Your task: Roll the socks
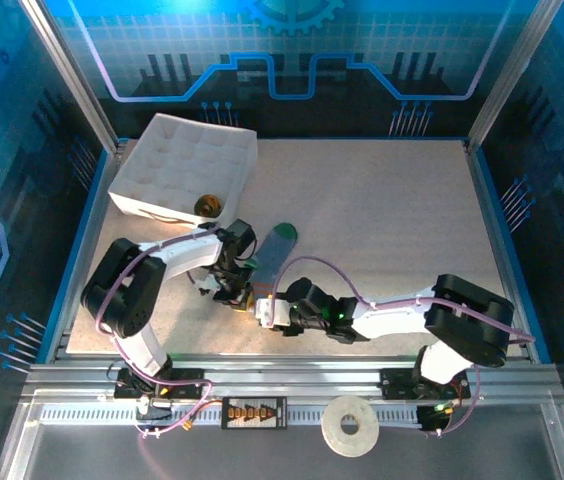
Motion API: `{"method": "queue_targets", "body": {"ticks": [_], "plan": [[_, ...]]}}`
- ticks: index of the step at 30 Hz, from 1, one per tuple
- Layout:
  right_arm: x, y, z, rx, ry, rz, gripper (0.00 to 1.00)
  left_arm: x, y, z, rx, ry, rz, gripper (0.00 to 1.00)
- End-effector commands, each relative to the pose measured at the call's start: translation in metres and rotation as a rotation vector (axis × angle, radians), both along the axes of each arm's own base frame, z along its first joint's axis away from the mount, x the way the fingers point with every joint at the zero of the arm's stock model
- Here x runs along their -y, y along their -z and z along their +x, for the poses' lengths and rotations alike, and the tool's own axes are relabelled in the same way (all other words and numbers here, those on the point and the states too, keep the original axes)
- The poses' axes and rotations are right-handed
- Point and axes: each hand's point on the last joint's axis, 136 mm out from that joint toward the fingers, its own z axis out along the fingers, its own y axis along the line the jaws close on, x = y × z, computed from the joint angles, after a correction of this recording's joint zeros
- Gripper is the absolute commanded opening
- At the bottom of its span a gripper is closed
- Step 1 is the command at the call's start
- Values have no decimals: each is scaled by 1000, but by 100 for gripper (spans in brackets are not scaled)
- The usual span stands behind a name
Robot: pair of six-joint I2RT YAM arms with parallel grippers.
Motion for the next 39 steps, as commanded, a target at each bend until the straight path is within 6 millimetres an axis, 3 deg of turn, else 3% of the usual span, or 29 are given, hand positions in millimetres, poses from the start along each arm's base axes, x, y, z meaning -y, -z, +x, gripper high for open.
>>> {"method": "queue_targets", "body": {"ticks": [1, 4, 10, 14, 20, 26, 31, 33, 35, 36, 39], "plan": [[-14, -4, 12, 97, 3, -22, 39, -23, 12, -23, -129, 1, 106, 0], [-22, 0, 11, 56, 3, -13, 32, -23, 14, -17, -131, 5, 100, 0], [-32, 4, 7, -78, 28, 18, 32, -23, 15, -13, -125, 5, 97, 0], [-31, 14, 4, -164, 39, 10, 32, -23, 17, -13, -122, 9, 91, 0], [-26, 25, 17, -236, 110, -4, 29, -20, 17, -11, -112, 14, 76, 0], [-24, 32, 25, -297, 156, -15, 17, -18, 16, -8, -101, 19, 66, 0], [-18, 35, 29, -387, 198, 1, 0, -18, 14, -6, -87, 28, 61, 0], [-15, 39, 30, -449, 217, 3, 0, -18, 12, -5, -72, 30, 59, 1], [-10, 44, 30, -526, 242, 3, 0, -19, 8, -3, -45, 35, 57, 9], [-7, 48, 29, -574, 257, 2, 0, -19, 5, -1, -22, 40, 55, 21], [2, 62, 24, -713, 293, -24, 0, -21, -5, 5, 52, 43, 43, 40]]}}
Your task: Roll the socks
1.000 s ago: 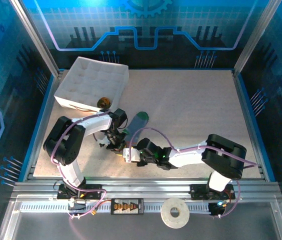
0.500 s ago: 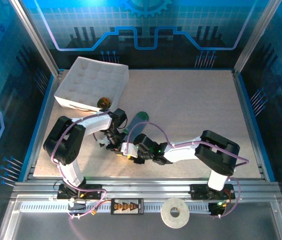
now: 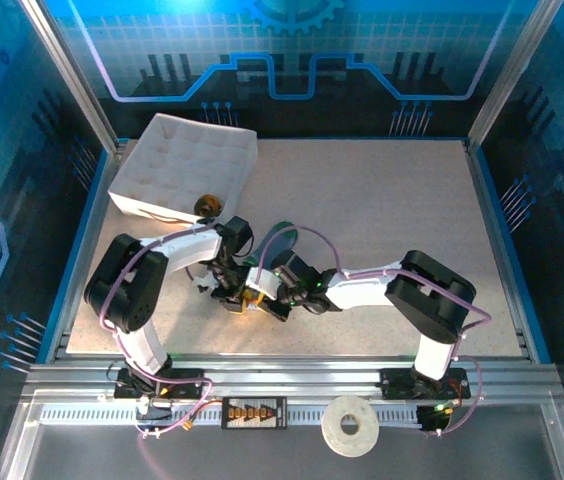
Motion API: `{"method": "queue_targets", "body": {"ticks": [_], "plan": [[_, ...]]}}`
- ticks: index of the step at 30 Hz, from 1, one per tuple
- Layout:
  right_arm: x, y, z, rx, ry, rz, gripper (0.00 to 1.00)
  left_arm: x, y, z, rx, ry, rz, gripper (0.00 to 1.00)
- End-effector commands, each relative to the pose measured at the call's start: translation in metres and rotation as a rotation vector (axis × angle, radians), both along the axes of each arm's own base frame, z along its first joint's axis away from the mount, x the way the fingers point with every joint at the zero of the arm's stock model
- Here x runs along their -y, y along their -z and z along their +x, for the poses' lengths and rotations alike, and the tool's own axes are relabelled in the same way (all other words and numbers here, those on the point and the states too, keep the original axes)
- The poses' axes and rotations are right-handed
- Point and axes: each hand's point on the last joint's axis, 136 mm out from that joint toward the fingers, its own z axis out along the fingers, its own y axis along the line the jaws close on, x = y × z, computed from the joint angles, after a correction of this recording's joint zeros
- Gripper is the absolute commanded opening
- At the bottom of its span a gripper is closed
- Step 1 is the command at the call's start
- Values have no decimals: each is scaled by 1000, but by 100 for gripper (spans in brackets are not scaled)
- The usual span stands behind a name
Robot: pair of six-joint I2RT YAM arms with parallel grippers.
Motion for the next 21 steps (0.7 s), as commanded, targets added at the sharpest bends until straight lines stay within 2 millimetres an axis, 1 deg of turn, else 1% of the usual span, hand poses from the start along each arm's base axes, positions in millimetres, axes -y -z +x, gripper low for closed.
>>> {"method": "queue_targets", "body": {"ticks": [1, 5, 7, 8, 9, 10, 13, 15, 18, 21], "plan": [[27, 38, -14, -248, 68, -93, 0, -17, -5, 2, 84, 6, 57, 48], [36, 51, -19, -367, 103, -102, 0, -20, -18, 4, 179, 9, 35, 66], [41, 58, -22, -417, 119, -118, 0, -24, -23, 3, 219, 15, 35, 72], [37, 55, -17, -427, 127, -110, 0, -27, -25, 1, 241, 19, 37, 74], [38, 57, -16, -448, 143, -116, 0, -29, -28, 1, 276, 26, 33, 74], [38, 58, -15, -470, 149, -116, 0, -29, -29, 4, 316, 38, 21, 73], [40, 63, -12, -532, 183, -134, 0, -25, -32, 11, 434, 71, -33, 63], [42, 64, -9, -549, 199, -143, 0, -22, -35, 15, 496, 109, -60, 59], [44, 66, -2, -595, 245, -145, 0, -23, -37, 13, 540, 139, -64, 48], [47, 69, -1, -645, 262, -146, 0, -20, -34, 16, 576, 136, -88, 43]]}}
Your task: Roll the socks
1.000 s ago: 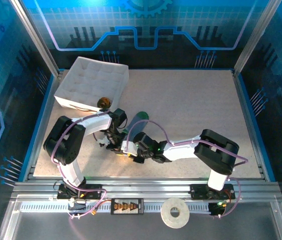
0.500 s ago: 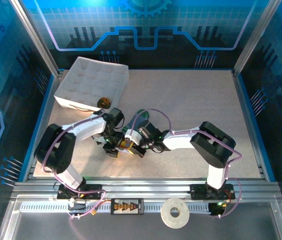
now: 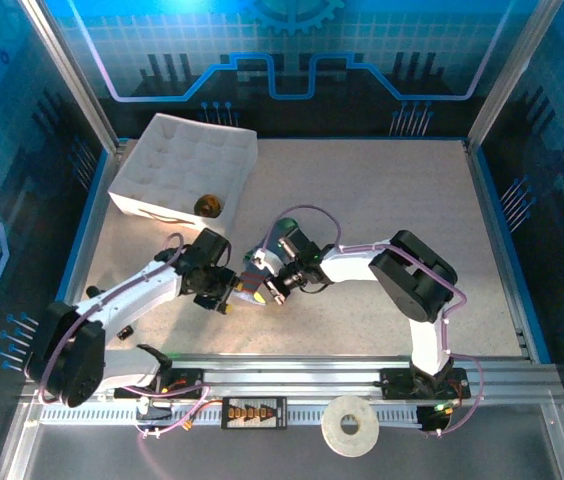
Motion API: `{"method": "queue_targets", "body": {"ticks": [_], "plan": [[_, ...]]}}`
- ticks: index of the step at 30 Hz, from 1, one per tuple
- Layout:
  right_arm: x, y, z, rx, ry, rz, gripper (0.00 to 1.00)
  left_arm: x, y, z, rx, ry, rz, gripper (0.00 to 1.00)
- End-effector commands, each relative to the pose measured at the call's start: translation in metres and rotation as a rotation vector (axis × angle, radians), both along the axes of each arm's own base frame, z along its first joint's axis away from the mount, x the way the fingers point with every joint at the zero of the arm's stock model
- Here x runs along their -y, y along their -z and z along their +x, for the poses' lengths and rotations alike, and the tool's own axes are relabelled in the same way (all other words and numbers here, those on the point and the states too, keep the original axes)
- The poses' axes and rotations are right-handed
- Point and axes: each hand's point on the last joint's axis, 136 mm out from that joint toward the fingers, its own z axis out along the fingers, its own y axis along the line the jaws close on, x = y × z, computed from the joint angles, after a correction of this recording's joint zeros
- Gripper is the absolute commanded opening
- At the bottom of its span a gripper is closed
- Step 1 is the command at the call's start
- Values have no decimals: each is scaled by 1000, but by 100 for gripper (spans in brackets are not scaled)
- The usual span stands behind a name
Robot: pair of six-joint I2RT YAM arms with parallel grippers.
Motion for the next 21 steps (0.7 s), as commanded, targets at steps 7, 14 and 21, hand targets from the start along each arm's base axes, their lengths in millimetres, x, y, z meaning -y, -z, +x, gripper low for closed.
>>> {"method": "queue_targets", "body": {"ticks": [7, 14, 21], "plan": [[49, 63, -18, -259, 104, -245, 0, 13, 16, 21, 72, 61, -22, 43], [50, 66, -14, -335, 141, -260, 0, 10, 33, 24, 29, 78, 29, 43], [48, 63, -13, -334, 130, -264, 0, 0, 53, 14, -88, 84, 127, 30]]}}
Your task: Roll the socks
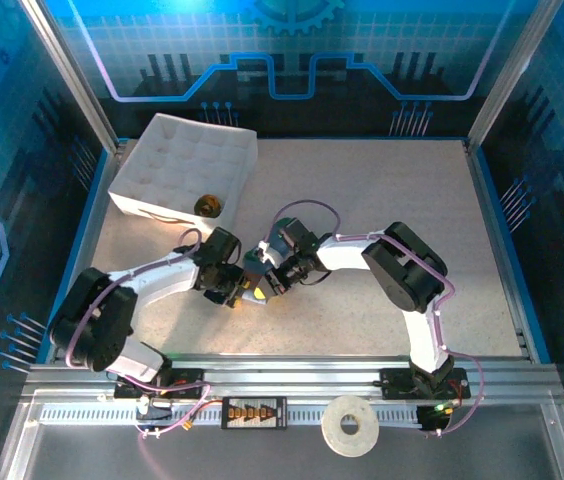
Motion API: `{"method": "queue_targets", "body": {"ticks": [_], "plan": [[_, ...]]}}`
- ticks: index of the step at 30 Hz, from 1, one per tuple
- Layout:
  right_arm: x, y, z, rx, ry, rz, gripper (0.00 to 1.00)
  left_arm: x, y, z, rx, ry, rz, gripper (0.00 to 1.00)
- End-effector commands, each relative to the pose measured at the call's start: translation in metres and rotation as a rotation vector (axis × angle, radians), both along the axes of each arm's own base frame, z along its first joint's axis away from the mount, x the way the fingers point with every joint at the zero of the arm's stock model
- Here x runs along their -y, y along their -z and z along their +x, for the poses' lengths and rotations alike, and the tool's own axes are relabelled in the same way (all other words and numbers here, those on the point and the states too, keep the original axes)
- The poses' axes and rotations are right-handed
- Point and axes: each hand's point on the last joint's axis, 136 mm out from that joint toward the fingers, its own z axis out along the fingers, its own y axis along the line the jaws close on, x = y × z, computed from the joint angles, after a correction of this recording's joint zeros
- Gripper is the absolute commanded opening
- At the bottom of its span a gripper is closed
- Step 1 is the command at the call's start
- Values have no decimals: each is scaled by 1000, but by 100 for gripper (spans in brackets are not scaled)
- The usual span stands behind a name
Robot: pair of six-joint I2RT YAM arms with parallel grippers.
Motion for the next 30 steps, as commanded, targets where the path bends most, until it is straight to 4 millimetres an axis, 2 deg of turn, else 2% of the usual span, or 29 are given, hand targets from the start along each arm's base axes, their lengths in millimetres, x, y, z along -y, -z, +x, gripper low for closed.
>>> {"method": "queue_targets", "body": {"ticks": [1, 4, 7, 10, 13, 18, 20, 25, 30], "plan": [[47, 60, -16, -95, 59, -272, 0, -14, 16, -20, -121, 20, 104, 26], [46, 56, -14, -56, 38, -263, 0, -18, 22, -31, -210, 21, 143, 18], [41, 44, -13, 42, -9, -226, 11, -21, 26, -43, -298, 24, 175, 11], [35, 21, -11, 200, -51, -140, 24, -21, 28, -51, -365, 31, 184, 8], [31, -9, -8, 408, -78, -54, 34, -23, 25, -57, -417, 26, 207, 5], [31, -51, -15, 952, -130, 13, 45, -20, 21, -56, -459, 31, 215, 4], [29, -54, -19, 1121, -177, -29, 50, -19, 21, -56, -474, 31, 214, 4], [17, -45, -19, 1358, -294, -184, 50, -15, 22, -54, -494, 38, 208, 3], [3, -35, -19, 1404, -403, -227, 43, -16, 23, -52, -506, 45, 209, 3]]}}
